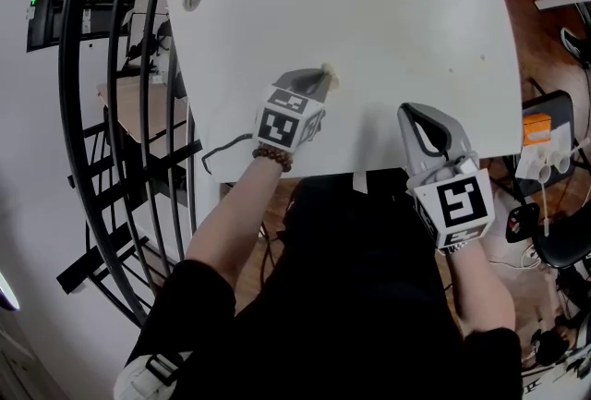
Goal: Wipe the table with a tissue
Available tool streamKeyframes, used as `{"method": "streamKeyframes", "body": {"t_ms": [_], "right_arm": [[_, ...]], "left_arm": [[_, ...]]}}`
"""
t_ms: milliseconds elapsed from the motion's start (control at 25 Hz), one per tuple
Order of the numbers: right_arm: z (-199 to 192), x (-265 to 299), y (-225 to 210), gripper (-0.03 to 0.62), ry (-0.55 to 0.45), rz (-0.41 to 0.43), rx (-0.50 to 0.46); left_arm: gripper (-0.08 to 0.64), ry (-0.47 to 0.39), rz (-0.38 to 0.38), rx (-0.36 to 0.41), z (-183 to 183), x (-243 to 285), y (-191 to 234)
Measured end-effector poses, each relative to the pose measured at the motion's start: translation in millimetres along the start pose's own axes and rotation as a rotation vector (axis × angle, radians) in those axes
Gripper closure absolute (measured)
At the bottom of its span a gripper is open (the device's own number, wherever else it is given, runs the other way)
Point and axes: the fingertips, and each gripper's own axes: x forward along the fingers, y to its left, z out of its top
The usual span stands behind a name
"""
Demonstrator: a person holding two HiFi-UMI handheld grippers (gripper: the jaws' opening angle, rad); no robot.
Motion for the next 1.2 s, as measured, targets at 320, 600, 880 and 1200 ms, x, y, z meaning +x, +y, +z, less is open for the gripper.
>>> {"method": "streamKeyframes", "body": {"t_ms": [320, 600, 880, 1200], "right_arm": [[-2.3, -3.4, -3.0, 0.6, 0.004, -0.003, -0.001], [0.1, -6.5, -3.9, 0.601, 0.0, -0.003, -0.013], [-8.2, -8.6, -7.2, 0.601, 0.024, 0.002, -0.019], [-13.6, -5.8, -5.5, 0.601, 0.029, 0.012, -0.026]], "left_arm": [[0.526, -0.013, -0.019, 0.017, 6.9, 7.6, -14.6], [0.526, -0.033, -0.032, 0.03, 10.6, 11.0, -28.8], [0.526, -0.049, -0.044, 0.029, 5.3, 4.9, -46.2], [0.526, -0.079, -0.027, 0.019, -7.7, -7.4, -49.9]]}}
